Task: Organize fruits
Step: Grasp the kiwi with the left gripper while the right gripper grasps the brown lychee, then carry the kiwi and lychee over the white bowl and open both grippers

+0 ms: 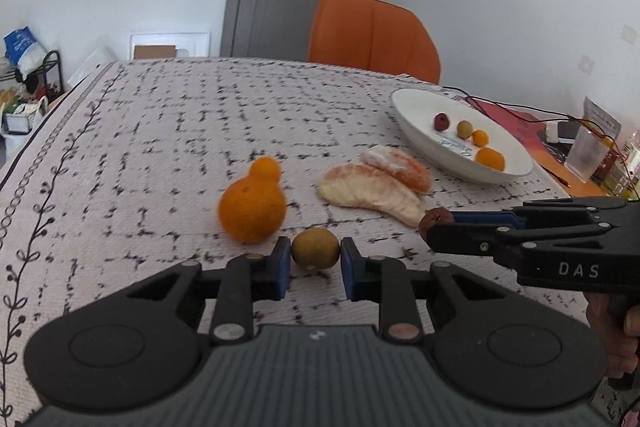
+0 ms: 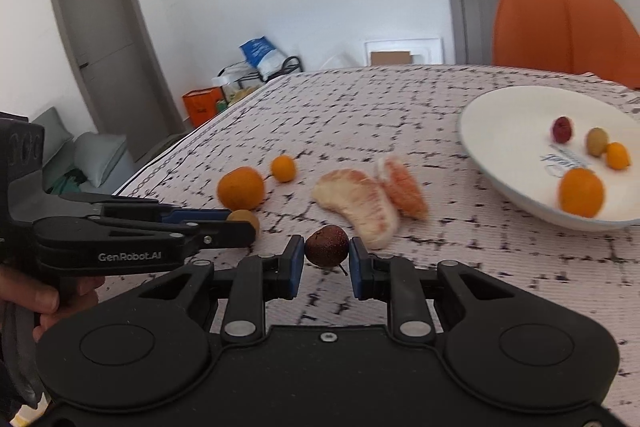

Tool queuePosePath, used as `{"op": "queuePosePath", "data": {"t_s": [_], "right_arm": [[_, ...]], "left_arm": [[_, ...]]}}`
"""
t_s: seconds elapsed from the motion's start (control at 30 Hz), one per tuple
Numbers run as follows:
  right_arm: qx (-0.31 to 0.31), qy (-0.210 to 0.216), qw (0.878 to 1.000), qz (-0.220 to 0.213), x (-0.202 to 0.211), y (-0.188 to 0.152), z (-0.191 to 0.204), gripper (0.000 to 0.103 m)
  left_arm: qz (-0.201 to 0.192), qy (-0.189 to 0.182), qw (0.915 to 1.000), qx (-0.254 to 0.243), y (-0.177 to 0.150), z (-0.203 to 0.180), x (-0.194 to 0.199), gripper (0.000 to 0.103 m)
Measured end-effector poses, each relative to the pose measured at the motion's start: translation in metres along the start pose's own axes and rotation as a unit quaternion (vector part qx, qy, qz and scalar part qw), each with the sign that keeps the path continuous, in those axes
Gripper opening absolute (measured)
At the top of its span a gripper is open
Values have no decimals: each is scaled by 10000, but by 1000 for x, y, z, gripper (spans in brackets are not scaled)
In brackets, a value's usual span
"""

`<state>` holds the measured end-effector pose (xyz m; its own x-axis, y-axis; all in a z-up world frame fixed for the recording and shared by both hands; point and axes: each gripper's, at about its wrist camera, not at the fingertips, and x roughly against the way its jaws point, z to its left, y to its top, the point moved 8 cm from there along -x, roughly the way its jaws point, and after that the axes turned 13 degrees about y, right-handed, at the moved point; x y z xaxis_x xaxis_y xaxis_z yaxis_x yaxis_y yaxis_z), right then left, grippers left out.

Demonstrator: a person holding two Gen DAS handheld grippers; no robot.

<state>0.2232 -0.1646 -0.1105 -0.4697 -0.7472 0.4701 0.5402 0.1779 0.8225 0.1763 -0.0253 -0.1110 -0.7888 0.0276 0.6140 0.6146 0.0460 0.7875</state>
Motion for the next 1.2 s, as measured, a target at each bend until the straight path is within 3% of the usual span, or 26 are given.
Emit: {"op": "queuePosePath", "data": {"t_s": [0.6, 1.2], "right_arm": [[-115, -633, 9951, -756, 50, 13, -35, 22], [-347, -1295, 9820, -1331, 93, 17, -83, 22]], "left_arm": [[-439, 274, 9973, -514, 37, -50, 8, 25], [-804, 135, 9911, -1057, 70, -117, -1, 25]]}}
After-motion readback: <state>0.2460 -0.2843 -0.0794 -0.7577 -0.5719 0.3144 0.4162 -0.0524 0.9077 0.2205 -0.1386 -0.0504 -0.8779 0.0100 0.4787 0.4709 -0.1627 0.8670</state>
